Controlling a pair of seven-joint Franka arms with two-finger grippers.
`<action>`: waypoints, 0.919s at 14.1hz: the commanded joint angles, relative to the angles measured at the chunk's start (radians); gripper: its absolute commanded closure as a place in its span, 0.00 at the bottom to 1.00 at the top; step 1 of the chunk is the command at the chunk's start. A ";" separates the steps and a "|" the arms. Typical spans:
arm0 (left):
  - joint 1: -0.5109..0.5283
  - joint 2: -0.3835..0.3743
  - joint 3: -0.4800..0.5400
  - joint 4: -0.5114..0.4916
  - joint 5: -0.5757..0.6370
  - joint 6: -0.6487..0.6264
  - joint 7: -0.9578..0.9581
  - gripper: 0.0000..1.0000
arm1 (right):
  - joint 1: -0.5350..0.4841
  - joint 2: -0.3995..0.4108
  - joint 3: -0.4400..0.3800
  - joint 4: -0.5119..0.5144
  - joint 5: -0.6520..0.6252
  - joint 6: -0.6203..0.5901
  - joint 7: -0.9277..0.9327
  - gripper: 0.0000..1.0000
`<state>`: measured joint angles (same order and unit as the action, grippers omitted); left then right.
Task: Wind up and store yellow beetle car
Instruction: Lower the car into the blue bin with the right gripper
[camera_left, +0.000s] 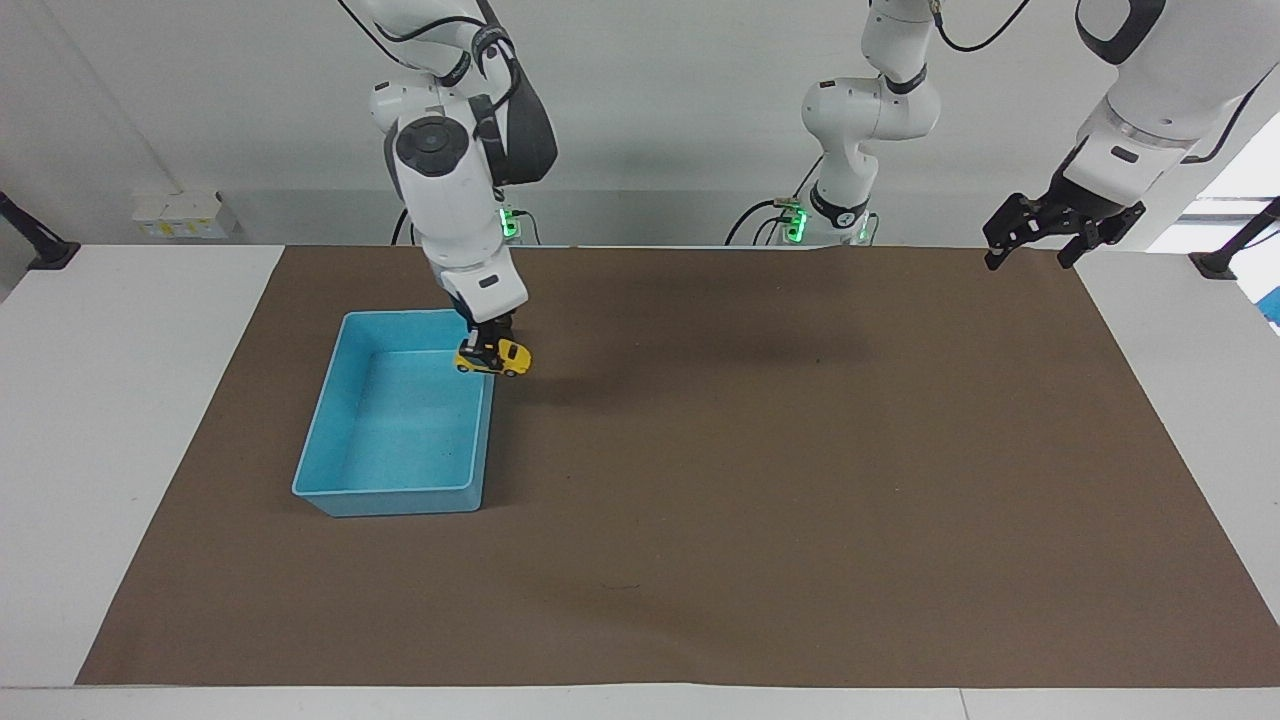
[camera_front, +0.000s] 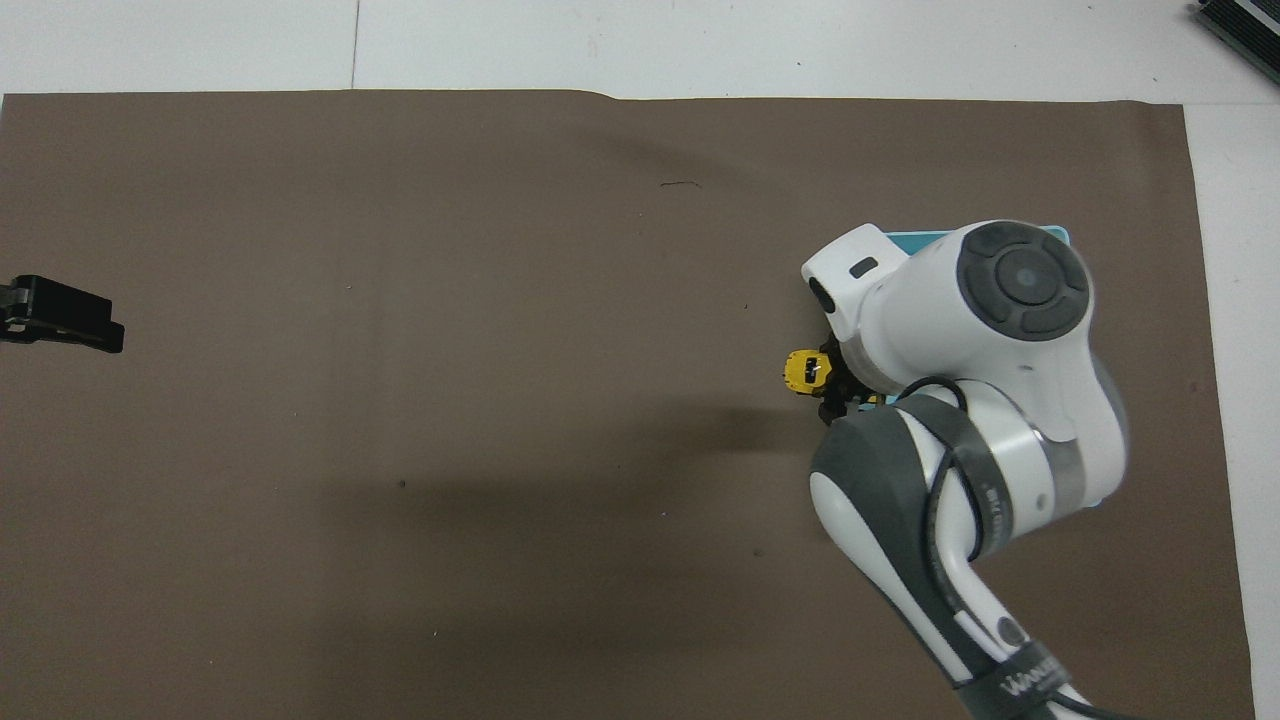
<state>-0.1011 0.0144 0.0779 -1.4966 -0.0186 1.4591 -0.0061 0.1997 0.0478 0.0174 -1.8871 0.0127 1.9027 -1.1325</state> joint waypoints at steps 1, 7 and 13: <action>0.012 0.009 -0.007 0.019 -0.004 -0.003 -0.009 0.00 | -0.130 -0.032 0.009 -0.020 0.000 -0.048 -0.190 1.00; 0.012 0.009 -0.007 0.019 -0.006 -0.003 -0.009 0.00 | -0.221 -0.075 0.009 -0.147 -0.025 0.033 -0.322 1.00; 0.012 0.009 -0.007 0.019 -0.006 -0.003 -0.009 0.00 | -0.220 -0.051 0.010 -0.270 -0.025 0.200 -0.326 1.00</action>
<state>-0.1010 0.0144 0.0779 -1.4966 -0.0186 1.4591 -0.0062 -0.0082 0.0090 0.0189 -2.1156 0.0039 2.0681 -1.4397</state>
